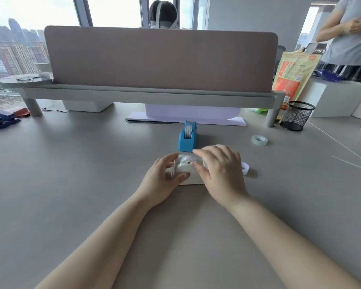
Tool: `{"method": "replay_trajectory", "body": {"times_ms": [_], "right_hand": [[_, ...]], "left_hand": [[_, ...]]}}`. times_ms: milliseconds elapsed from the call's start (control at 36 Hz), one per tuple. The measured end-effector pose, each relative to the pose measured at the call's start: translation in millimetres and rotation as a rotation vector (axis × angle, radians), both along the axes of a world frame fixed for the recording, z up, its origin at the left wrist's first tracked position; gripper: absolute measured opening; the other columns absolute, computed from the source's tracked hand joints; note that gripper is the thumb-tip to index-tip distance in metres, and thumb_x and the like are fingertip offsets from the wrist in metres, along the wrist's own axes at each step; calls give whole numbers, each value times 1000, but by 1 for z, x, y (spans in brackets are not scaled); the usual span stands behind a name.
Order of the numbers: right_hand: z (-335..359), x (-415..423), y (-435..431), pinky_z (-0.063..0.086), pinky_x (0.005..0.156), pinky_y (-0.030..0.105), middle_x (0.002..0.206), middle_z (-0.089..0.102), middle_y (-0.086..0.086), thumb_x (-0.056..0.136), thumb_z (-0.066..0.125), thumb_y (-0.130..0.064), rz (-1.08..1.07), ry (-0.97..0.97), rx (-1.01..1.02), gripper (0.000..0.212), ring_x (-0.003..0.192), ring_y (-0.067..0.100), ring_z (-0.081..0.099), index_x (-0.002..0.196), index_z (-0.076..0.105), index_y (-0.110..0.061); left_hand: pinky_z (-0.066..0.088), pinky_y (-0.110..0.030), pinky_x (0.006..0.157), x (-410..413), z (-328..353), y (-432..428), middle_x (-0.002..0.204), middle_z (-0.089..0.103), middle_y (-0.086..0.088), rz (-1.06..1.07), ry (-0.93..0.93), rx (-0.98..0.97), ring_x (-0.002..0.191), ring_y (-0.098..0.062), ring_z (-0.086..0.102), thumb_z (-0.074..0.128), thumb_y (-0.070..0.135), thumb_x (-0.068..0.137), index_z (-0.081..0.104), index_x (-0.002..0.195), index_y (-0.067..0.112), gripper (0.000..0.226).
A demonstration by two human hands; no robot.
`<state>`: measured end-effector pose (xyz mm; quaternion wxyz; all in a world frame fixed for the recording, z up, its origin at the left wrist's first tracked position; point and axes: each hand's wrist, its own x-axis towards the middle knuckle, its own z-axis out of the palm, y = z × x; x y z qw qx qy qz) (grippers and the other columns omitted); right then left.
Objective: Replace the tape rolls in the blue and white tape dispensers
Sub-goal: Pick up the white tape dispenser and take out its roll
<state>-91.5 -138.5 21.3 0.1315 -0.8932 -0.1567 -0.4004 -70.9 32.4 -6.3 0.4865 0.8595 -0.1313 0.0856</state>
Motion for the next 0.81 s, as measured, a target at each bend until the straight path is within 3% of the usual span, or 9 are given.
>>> {"method": "replay_trajectory", "body": {"times_ms": [111, 194, 361, 639, 806], "right_hand": [[7, 10, 2, 27, 80, 31, 87, 72, -4, 78, 56, -43, -12, 165, -10, 30, 85, 26, 64, 95, 70, -23], [12, 14, 1, 25, 87, 32, 92, 71, -6, 83, 62, -38, 1, 250, -1, 19, 91, 24, 59, 96, 70, -27], [13, 18, 2, 26, 89, 32, 84, 72, -5, 82, 67, -29, 21, 237, 6, 8, 86, 24, 60, 86, 71, -23], [6, 26, 6, 35, 94, 35, 73, 72, 0, 80, 68, -21, 26, 179, -21, 6, 71, 25, 63, 79, 67, -15], [16, 30, 29, 28, 89, 26, 61, 69, 1, 75, 62, -22, 66, 80, 67, 8, 60, 25, 63, 73, 66, -15]], "left_hand": [[43, -21, 92, 1, 1, 0, 122, 57, 3, 9, -34, 26, 108, -6, 55, 73, 32, 78, 53, 128, 22, 55], [40, -12, 85, 0, 2, 0, 117, 59, 4, -3, -53, 29, 103, -4, 55, 73, 30, 77, 56, 123, 26, 49], [45, -24, 90, 1, 2, 1, 115, 61, 5, -10, -46, 12, 104, -7, 58, 75, 31, 75, 58, 119, 28, 47], [44, -20, 85, 3, 2, 1, 112, 63, 8, -11, -22, 2, 104, -4, 58, 75, 32, 74, 59, 116, 31, 44], [44, -20, 80, -2, 12, -5, 100, 66, 10, -53, -9, -10, 95, -2, 60, 74, 27, 76, 58, 90, 39, 25]]}}
